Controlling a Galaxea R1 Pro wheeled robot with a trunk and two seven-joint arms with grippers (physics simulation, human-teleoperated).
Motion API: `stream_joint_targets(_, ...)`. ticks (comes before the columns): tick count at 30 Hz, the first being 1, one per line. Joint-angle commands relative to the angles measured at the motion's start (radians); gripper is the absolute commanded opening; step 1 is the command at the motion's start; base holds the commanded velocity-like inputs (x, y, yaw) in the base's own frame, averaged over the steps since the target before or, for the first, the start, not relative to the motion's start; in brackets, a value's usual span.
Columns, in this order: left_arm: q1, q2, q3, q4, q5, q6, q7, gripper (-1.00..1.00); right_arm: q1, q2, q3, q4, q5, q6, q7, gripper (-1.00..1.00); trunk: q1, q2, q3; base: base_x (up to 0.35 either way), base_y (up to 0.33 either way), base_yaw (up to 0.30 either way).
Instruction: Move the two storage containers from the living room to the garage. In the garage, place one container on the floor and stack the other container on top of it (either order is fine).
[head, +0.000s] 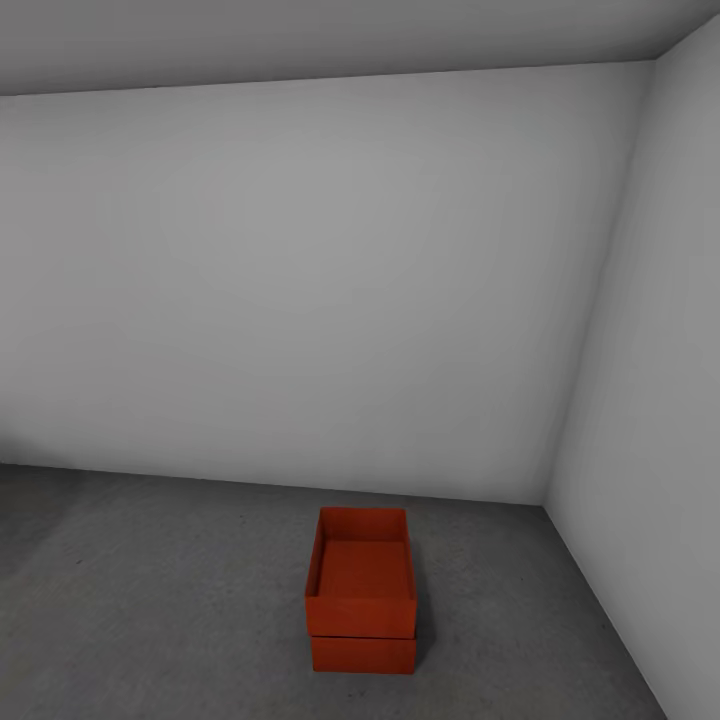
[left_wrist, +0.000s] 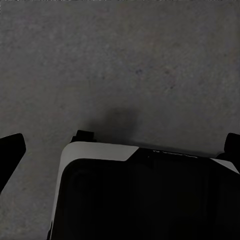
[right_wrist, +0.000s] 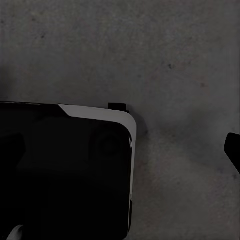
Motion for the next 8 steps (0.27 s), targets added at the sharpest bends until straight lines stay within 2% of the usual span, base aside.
stream_joint_targets(1,0.0,0.0,-0.009,0.002,0.01,-0.003,-0.004,1.0,-0.001,0.0,0.002,0.003,0.004,-0.005,-0.001,1.0,0.0,-0.001,0.0,0.0,0.0,0.0)
stream_joint_targets(8,0.0,0.0,-0.01,0.003,0.009,-0.003,-0.004,1.0,-0.001,0.0,0.002,0.003,0.004,-0.005,-0.001,1.0,0.0,-0.001,0.0,0.0,0.0,0.0)
